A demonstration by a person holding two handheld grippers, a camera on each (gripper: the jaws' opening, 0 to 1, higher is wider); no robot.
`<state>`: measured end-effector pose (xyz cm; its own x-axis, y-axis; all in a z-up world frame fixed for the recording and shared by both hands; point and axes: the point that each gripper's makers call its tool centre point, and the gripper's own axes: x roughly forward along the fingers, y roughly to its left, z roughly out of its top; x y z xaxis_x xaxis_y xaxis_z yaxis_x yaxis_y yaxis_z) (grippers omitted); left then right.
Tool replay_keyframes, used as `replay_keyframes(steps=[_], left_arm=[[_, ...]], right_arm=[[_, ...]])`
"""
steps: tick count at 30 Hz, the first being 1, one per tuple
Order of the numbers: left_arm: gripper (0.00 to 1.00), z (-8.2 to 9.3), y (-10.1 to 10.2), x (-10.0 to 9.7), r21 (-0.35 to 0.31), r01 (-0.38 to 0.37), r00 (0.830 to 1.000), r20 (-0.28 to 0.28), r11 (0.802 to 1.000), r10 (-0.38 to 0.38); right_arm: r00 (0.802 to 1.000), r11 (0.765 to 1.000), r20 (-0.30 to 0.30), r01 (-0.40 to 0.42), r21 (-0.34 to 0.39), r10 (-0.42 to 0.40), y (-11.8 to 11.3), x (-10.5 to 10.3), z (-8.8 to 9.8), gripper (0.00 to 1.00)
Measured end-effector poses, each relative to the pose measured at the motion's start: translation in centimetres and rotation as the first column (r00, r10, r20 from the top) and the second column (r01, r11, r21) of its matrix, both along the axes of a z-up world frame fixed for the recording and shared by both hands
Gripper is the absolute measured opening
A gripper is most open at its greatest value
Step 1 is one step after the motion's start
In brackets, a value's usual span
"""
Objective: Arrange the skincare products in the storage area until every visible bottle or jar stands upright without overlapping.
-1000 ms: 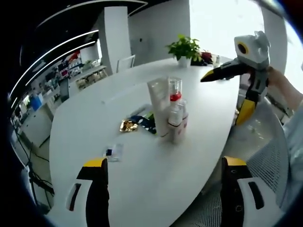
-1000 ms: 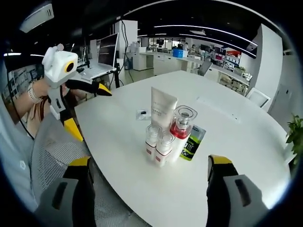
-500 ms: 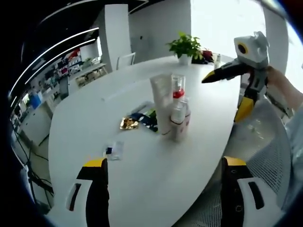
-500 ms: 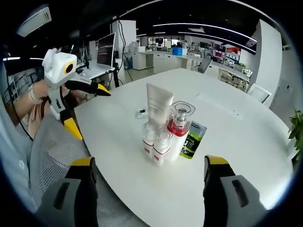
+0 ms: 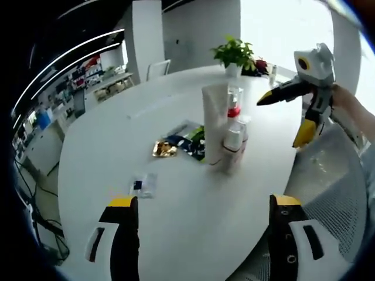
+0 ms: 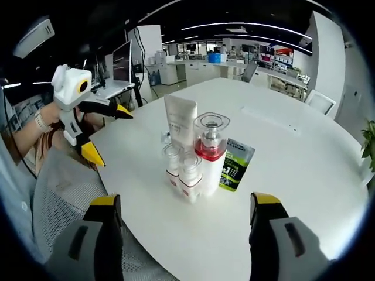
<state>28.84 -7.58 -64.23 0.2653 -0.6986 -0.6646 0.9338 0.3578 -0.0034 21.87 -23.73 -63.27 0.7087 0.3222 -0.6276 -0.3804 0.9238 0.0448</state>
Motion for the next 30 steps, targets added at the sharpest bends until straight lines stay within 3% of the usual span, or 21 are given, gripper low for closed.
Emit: replay_keyframes(steps=[8, 10, 12, 17, 30], left_arm=[[0.61, -0.5, -0.9, 1.9, -0.005, -0.001, 1.0, -0.007, 1.0, 0.001], [0.58, -0.7, -1.1, 2.4, -0.011, -0.01, 1.0, -0.012, 1.0, 0.01], [0.57, -0.9, -1.3, 2.9, -0.006, -0.014, 1.0, -0.013, 1.0, 0.013], [0.39, -1.6, -1.8, 4.0, -0.007, -0.027, 0.999, -0.038, 1.0, 0.027], [0.17, -3.5, -4.3, 6.3, -0.039, -0.034, 0.994, -0.101, 0.999, 0.03]], right_arm=[[0.999, 0.999, -0.008, 0.035, -0.003, -0.035, -2.2, 0.9, -0.5, 0.84], [0.999, 0.999, -0.012, 0.047, 0.006, -0.047, -2.7, 1.0, -0.7, 0.83], [0.998, 0.998, -0.031, 0.061, 0.024, -0.061, -3.4, 1.1, -1.3, 0.79], [0.994, 0.995, -0.059, 0.097, 0.028, -0.095, -5.2, 1.6, -2.6, 0.71], [0.988, 0.993, -0.115, 0.111, 0.05, -0.105, -7.9, 4.1, -4.5, 0.6]])
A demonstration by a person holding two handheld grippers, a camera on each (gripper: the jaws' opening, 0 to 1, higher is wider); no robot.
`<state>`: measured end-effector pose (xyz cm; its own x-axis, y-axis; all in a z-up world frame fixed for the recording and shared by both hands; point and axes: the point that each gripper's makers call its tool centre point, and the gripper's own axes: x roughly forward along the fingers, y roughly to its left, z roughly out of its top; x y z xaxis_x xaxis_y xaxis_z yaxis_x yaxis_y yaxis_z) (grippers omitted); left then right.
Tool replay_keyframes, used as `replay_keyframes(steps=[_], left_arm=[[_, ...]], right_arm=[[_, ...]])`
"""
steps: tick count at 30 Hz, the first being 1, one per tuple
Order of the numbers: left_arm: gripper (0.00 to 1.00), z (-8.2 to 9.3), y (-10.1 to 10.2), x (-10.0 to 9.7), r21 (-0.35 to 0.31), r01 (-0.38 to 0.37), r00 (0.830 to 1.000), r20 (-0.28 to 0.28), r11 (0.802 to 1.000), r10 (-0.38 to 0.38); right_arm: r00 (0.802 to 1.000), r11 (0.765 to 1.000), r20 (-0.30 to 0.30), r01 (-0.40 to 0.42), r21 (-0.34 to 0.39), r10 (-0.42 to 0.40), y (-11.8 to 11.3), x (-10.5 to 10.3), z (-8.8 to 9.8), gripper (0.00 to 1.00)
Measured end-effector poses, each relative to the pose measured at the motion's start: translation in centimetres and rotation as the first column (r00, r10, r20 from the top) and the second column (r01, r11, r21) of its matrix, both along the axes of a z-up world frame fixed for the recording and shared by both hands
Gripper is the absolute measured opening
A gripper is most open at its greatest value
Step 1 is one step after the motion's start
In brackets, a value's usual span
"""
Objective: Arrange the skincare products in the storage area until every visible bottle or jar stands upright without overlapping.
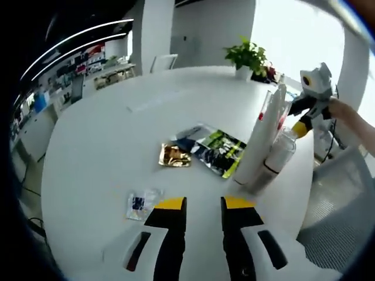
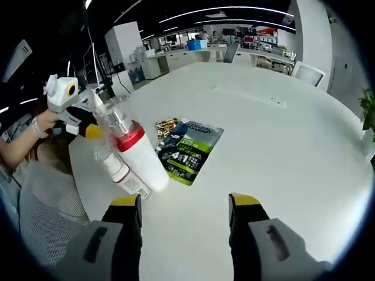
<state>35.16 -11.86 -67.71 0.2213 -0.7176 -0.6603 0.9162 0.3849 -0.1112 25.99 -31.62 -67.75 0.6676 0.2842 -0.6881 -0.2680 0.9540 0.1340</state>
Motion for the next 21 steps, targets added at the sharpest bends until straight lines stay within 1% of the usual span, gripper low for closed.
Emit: replay_keyframes(steps=[3, 6, 8, 9, 13, 14, 15, 17, 19, 21], left_arm=[[0.14, -0.7, -0.9, 0.6, 0.003, 0.008, 1.0, -0.011, 1.0, -0.008], [0.09, -1.1, -1.6, 1.4, -0.005, -0.001, 1.0, -0.022, 1.0, 0.001], [0.06, -1.6, -2.2, 1.7, -0.011, -0.007, 0.999, -0.051, 1.0, 0.007], [0.06, -2.0, -2.6, 1.8, -0.014, -0.007, 0.997, -0.077, 1.0, 0.006], [0.01, -3.2, -3.4, 2.9, -0.003, -0.029, 0.995, -0.101, 1.0, 0.028], [0.0, -3.4, -3.6, 3.0, -0.004, -0.037, 0.993, -0.111, 0.999, 0.037], [0.0, -3.5, -3.7, 3.1, -0.008, -0.045, 0.991, -0.124, 0.999, 0.044], [0.0, -3.6, -4.4, 3.1, -0.034, -0.046, 0.987, -0.156, 0.998, 0.04], [0.0, -3.7, -5.0, 3.3, -0.042, -0.049, 0.986, -0.163, 0.998, 0.042], [0.0, -3.8, -5.7, 3.1, -0.054, -0.047, 0.98, -0.196, 0.997, 0.036]], right_arm=[[1.0, 1.0, -0.018, -0.004, 0.007, 0.004, -0.5, 0.8, -0.5, 0.58], [1.0, 0.999, -0.029, -0.005, 0.035, 0.006, -0.8, 1.7, -1.1, 0.54], [0.999, 0.999, -0.035, -0.001, 0.05, 0.003, -1.0, 2.3, -1.5, 0.51], [0.999, 0.999, -0.032, -0.003, 0.051, 0.004, -1.1, 2.6, -1.6, 0.48], [0.998, 0.997, -0.067, 0.002, 0.083, 0.004, -1.4, 3.6, -2.6, 0.47], [0.998, 0.996, -0.07, 0.001, 0.094, 0.005, -1.3, 3.8, -2.7, 0.44], [0.997, 0.995, -0.078, 0.001, 0.104, 0.008, -1.2, 4.1, -2.9, 0.42], [0.997, 0.994, -0.077, 0.003, 0.11, 0.005, -1.1, 4.5, -3.2, 0.41], [0.997, 0.991, -0.082, 0.006, 0.13, 0.005, -0.9, 5.0, -3.6, 0.41], [0.996, 0.987, -0.093, 0.005, 0.163, 0.011, -0.3, 5.3, -4.0, 0.39]])
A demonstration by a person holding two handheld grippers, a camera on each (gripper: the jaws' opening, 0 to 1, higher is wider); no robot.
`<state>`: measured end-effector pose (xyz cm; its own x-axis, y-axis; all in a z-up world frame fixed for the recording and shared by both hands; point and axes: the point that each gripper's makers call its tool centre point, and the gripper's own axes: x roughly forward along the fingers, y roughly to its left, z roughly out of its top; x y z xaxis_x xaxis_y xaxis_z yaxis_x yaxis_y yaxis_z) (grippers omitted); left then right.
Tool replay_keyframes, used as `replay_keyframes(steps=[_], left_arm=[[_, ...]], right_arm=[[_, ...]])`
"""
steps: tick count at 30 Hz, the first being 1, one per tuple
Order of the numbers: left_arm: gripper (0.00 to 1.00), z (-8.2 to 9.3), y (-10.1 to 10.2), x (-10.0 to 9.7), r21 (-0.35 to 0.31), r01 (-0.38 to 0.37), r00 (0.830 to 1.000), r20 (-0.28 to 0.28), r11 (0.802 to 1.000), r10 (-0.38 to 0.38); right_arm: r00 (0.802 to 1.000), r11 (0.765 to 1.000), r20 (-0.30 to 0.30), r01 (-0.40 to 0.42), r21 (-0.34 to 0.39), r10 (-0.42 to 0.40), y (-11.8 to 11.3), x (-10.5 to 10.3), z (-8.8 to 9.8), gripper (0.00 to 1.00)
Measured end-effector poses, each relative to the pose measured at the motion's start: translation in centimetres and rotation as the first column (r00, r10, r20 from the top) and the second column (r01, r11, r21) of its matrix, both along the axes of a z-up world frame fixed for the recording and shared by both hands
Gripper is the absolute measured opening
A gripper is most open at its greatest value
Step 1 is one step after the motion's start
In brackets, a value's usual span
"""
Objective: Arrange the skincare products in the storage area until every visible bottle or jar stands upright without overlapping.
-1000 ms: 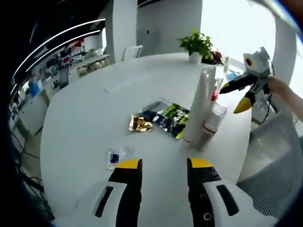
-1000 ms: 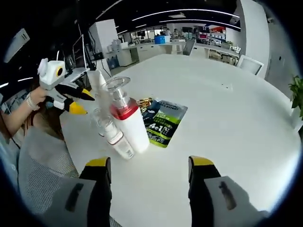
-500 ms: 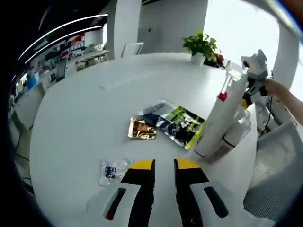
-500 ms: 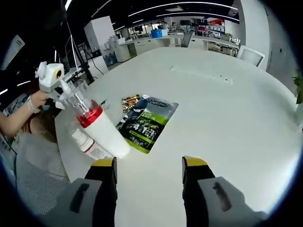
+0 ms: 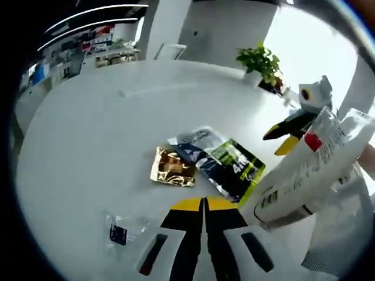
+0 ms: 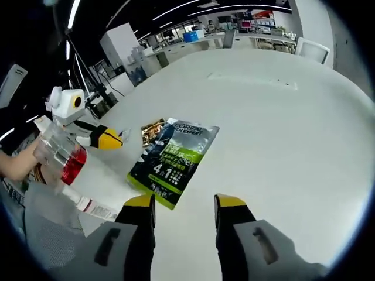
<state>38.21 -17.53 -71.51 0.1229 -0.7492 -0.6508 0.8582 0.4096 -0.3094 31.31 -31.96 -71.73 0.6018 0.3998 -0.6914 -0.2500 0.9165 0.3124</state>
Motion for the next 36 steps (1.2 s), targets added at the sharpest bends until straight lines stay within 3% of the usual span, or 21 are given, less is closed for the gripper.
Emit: replay_keyframes(steps=[6, 19, 36], left_arm=[[0.0, -0.3, -1.7, -0.6, -0.028, 0.01, 0.997, -0.077, 1.0, -0.012], [0.0, -1.8, -4.2, -0.5, -0.023, 0.013, 0.989, -0.15, 1.0, -0.017], [0.0, -2.4, -4.6, -0.4, -0.034, -0.025, 0.98, -0.199, 0.999, 0.018]], right_arm=[[1.0, 0.998, -0.01, -0.006, 0.067, 0.007, 1.3, 0.9, -0.7, 0.38], [1.0, 0.987, -0.022, 0.018, 0.162, -0.015, 1.8, 2.5, -1.7, 0.31], [0.996, 0.952, -0.023, 0.086, 0.294, -0.082, 1.7, 3.4, -1.8, 0.25]])
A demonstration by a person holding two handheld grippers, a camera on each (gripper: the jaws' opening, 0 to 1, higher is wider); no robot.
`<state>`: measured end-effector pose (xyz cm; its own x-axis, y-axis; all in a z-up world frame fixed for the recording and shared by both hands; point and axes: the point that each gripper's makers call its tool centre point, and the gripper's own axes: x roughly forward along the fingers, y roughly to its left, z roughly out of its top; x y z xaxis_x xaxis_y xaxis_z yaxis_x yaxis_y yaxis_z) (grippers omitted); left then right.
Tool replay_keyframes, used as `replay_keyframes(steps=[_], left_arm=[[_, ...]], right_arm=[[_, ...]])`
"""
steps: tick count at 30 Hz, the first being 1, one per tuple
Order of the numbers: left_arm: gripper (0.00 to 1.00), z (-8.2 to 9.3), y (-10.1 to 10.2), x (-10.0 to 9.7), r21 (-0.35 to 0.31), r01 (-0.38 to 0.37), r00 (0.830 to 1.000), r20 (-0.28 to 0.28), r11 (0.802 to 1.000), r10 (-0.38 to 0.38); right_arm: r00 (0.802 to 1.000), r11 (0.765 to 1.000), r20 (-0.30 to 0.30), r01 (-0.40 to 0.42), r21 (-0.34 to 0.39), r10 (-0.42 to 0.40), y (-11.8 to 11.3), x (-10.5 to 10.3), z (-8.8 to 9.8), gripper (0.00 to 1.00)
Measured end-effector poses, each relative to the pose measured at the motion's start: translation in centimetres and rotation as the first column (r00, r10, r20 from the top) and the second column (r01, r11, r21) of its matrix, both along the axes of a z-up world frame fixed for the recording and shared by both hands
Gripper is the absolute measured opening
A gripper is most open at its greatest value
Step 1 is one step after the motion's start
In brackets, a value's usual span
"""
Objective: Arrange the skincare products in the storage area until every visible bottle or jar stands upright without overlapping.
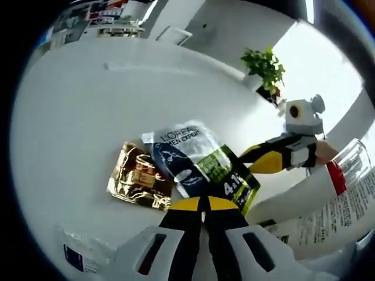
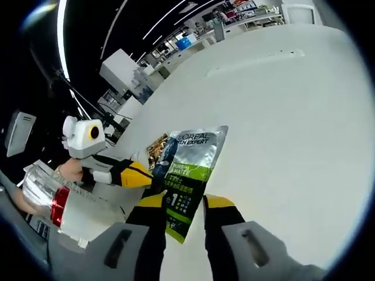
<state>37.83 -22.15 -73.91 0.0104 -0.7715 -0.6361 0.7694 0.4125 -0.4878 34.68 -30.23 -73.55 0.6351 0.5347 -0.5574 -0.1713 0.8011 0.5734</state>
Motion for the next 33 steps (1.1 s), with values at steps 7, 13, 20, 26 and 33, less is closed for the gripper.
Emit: replay_keyframes(steps=[7, 13, 20, 26, 33], left_arm=[[0.02, 0.2, 0.5, 0.9, 0.005, -0.029, 0.999, 0.021, 1.0, 0.029], [0.07, -0.1, 0.9, 1.1, 0.016, -0.038, 0.999, 0.024, 0.999, 0.038], [0.08, -0.3, 1.1, 1.1, -0.004, -0.048, 0.999, -0.014, 0.999, 0.048], [0.08, -0.2, 0.1, 0.8, -0.034, -0.053, 0.997, -0.052, 0.998, 0.051], [0.06, -0.2, -0.2, 0.9, -0.074, -0.105, 0.987, -0.132, 0.992, 0.094]], right_arm=[[1.0, 1.0, 0.005, 0.002, 0.007, -0.003, 0.1, 0.0, 0.1, 0.23], [1.0, 1.0, 0.012, 0.015, 0.024, -0.015, 0.2, 0.0, 0.2, 0.23], [1.0, 0.999, 0.016, 0.019, 0.028, -0.019, 0.2, 0.0, 0.1, 0.23], [0.998, 0.997, 0.028, 0.053, 0.054, -0.054, 0.3, 0.0, 0.2, 0.23], [0.996, 0.977, 0.014, 0.089, 0.193, -0.093, 1.3, 0.2, 0.1, 0.2]])
